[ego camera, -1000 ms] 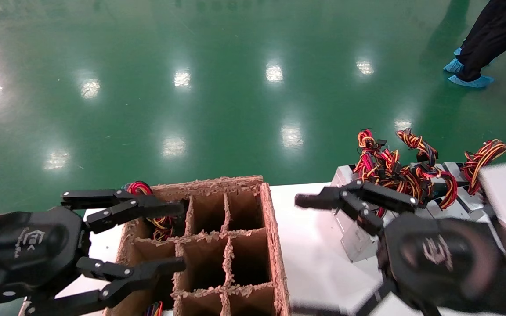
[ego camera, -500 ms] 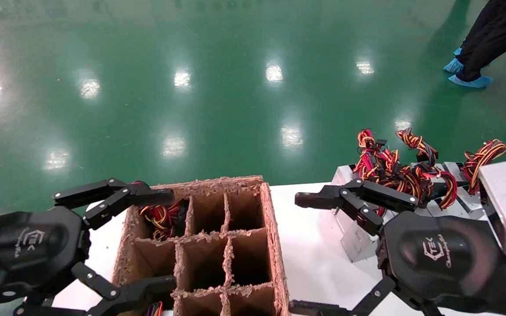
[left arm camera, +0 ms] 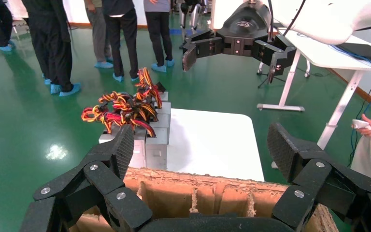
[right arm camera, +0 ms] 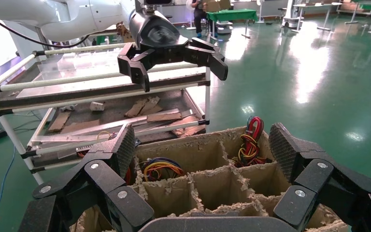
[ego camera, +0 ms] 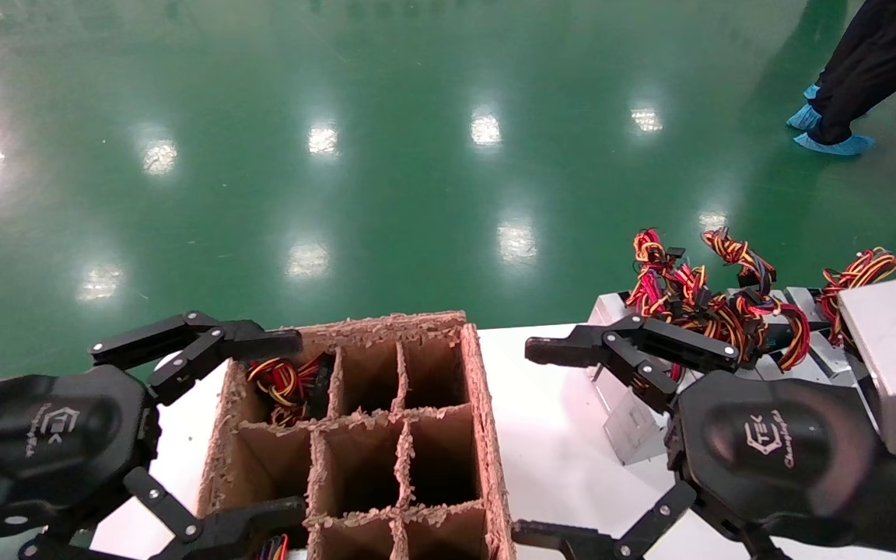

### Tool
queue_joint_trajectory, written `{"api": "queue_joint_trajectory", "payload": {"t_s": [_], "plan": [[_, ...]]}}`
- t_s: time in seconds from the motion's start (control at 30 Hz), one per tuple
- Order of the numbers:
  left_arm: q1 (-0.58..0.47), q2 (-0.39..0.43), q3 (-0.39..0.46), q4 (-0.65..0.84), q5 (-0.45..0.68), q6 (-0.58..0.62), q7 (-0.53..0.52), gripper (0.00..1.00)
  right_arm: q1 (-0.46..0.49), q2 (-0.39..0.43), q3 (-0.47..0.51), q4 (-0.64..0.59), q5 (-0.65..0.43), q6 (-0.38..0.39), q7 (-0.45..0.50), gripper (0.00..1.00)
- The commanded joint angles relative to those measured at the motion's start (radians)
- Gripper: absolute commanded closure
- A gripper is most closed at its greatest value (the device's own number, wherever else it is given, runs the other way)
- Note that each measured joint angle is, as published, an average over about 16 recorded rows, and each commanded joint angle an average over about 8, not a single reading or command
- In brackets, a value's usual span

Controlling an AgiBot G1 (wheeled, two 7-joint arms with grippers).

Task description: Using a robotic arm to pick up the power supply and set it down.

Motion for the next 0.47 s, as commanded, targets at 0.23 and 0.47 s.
{"api": "queue_joint_trajectory", "payload": {"t_s": [0.23, 0.47], "plan": [[0.000, 0.000, 0.000, 0.000, 0.000, 0.000, 0.000, 0.00, 0.000, 0.001, -0.001, -0.001, -0.002, 0.003, 0.001, 0.00], [0.000, 0.000, 0.000, 0.000, 0.000, 0.000, 0.000, 0.00, -0.001, 0.001, -0.001, -0.001, -0.003, 0.004, 0.001, 0.00]]}}
